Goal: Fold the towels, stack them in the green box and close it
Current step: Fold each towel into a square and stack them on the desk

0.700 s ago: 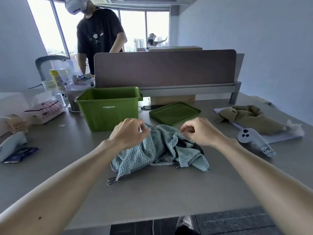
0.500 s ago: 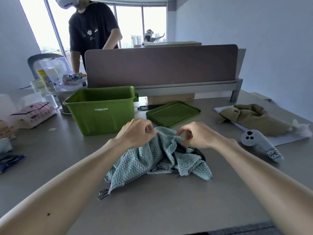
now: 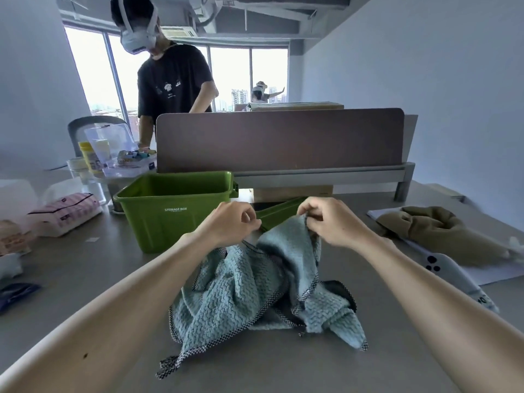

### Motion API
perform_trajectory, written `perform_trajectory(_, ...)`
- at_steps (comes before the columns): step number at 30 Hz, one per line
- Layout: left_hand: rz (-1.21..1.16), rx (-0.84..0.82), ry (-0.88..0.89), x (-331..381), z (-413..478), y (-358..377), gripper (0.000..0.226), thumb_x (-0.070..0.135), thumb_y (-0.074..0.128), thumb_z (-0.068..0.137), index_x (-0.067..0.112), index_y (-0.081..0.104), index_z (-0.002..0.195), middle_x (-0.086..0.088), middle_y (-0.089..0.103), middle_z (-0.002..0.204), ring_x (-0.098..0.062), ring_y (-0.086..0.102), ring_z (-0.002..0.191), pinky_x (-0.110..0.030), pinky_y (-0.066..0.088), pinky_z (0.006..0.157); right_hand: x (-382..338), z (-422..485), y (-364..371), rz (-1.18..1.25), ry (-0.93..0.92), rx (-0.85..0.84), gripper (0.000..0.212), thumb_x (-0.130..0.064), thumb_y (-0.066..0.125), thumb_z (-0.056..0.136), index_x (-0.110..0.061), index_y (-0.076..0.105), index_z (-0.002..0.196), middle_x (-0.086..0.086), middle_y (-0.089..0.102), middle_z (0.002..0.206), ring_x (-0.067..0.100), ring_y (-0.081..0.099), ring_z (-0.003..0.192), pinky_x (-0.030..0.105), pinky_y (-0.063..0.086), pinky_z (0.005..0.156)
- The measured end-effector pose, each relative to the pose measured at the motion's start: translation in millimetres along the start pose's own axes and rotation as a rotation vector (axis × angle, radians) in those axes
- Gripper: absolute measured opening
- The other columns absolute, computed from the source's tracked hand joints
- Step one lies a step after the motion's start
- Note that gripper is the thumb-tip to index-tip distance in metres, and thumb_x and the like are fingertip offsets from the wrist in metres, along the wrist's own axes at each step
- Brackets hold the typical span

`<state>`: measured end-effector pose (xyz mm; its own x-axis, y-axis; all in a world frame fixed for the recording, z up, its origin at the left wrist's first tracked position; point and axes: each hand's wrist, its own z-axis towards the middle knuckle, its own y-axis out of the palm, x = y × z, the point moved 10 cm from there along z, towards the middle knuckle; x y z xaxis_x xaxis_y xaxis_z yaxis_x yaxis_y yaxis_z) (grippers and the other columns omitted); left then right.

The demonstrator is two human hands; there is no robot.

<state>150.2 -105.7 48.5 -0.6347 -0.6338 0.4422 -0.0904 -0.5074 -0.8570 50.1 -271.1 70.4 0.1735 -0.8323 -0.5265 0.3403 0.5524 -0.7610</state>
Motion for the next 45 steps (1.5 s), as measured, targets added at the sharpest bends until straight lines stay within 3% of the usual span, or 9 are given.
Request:
perform_trajectory(5, -0.197, 0.028, -0.114, -16.4, 1.3, 1.8, 0.047, 0.056, 0.052, 0.094, 0.022, 0.061, 0.125, 0.005, 0.067, 0.119, -0.007, 0.064, 0.095, -0.021, 0.048, 0.074, 6.9, 18.2, -12.4, 0.38, 0.036, 0.095, 0.024, 0.001, 0.05, 0.097, -0.019, 0.064, 0.098, -0.011, 0.071, 0.096, 0.006, 0.061, 0.08, 0.025, 0.047, 0.075)
perform_trajectory(9, -0.434, 0.079, -0.279, -39.8, 2.9, 10.9, 0.062, 0.063, 0.05, 0.092, 0.024, 0.043, 0.14, 0.003, 0.058, 0.125, -0.016, 0.058, 0.106, -0.034, 0.047, 0.085, 12.4, 30.8, -1.9, 0.712, 0.04, 0.081, 0.031, 0.005, 0.047, 0.097, -0.02, 0.064, 0.092, -0.01, 0.071, 0.09, 0.008, 0.062, 0.082, 0.025, 0.048, 0.074)
perform_trajectory(12, -0.79, 0.133, -0.376, -51.4, 7.4, 19.4, 0.046, 0.056, 0.061, 0.089, 0.021, 0.052, 0.117, 0.008, 0.064, 0.114, -0.016, 0.061, 0.105, -0.035, 0.048, 0.095, 17.7, 41.9, 12.6, 0.926, 0.03, 0.039, 0.03, 0.003, 0.048, 0.094, -0.022, 0.066, 0.088, -0.005, 0.069, 0.087, 0.012, 0.061, 0.078, 0.028, 0.048, 0.072)
perform_trajectory(19, -1.261, 0.226, -0.306, -43.4, 19.1, 17.0, 0.016, 0.023, 0.072, 0.088, 0.01, 0.068, 0.097, -0.004, 0.076, 0.086, -0.019, 0.073, 0.076, -0.034, 0.06, 0.071, 34.0, 52.7, 38.6, 1.24, 0.074, -0.052, 0.031, 0.011, 0.037, 0.086, -0.012, 0.057, 0.079, 0.004, 0.059, 0.068, 0.014, 0.053, 0.054, 0.022, 0.043, 0.05)
perform_trajectory(23, -1.279, 0.219, -0.243, -40.9, 20.3, 17.2, 0.023, -0.001, 0.067, 0.086, 0.021, 0.074, 0.079, -0.004, 0.076, 0.085, -0.021, 0.073, 0.076, -0.037, 0.061, 0.069, 41.6, 56.1, 50.7, 1.253, 0.067, -0.144, 0.026, 0.003, 0.04, 0.06, -0.011, 0.059, 0.071, 0.011, 0.054, 0.076, 0.022, 0.05, 0.062, 0.03, 0.037, 0.055)
perform_trajectory(31, -1.353, 0.036, -0.075, -23.4, 21.9, 18.4, 0.025, -0.005, 0.07, 0.074, 0.018, 0.074, 0.082, -0.006, 0.076, 0.089, -0.023, 0.073, 0.084, -0.036, 0.059, 0.07, 67.6, 67.4, 42.4, 0.926, 0.207, 0.011, 0.021, -0.028, 0.056, 0.088, -0.02, 0.069, 0.103, -0.004, 0.065, 0.079, 0.01, 0.064, 0.07, 0.028, 0.048, 0.064)
perform_trajectory(36, -1.364, -0.13, 0.017, -1.5, 20.5, 20.7, 0.029, -0.004, 0.061, 0.076, 0.012, 0.072, 0.098, -0.01, 0.074, 0.097, -0.027, 0.071, 0.091, -0.038, 0.059, 0.074, 50.1, 61.8, 60.3, 1.021, 0.242, -0.216, 0.056, -0.057, 0.056, 0.085, -0.024, 0.062, 0.129, 0.008, 0.066, 0.129, 0.029, 0.06, 0.123, 0.051, 0.043, 0.107)
perform_trajectory(39, -1.246, -0.202, 0.051, 7.3, 19.0, 26.6, 0.033, -0.001, 0.063, 0.083, 0.0, 0.06, 0.115, -0.016, 0.069, 0.109, -0.03, 0.067, 0.101, -0.039, 0.056, 0.083, 27.1, 57.7, 64.8, 1.02, 0.152, -0.34, 0.049, -0.046, 0.055, 0.091, -0.025, 0.056, 0.135, 0.014, 0.063, 0.132, 0.032, 0.06, 0.123, 0.052, 0.044, 0.106)
perform_trajectory(45, -1.007, -0.088, 0.017, -2.4, 24.9, 20.1, 0.014, 0.003, 0.069, 0.085, 0.01, 0.069, 0.097, -0.011, 0.072, 0.099, -0.025, 0.069, 0.093, -0.037, 0.055, 0.082, 25.6, 58.9, 47.7, 0.858, 0.108, -0.227, 0.025, -0.018, 0.077, 0.079, -0.004, 0.074, 0.101, 0.015, 0.074, 0.099, 0.026, 0.069, 0.092, 0.044, 0.052, 0.091)
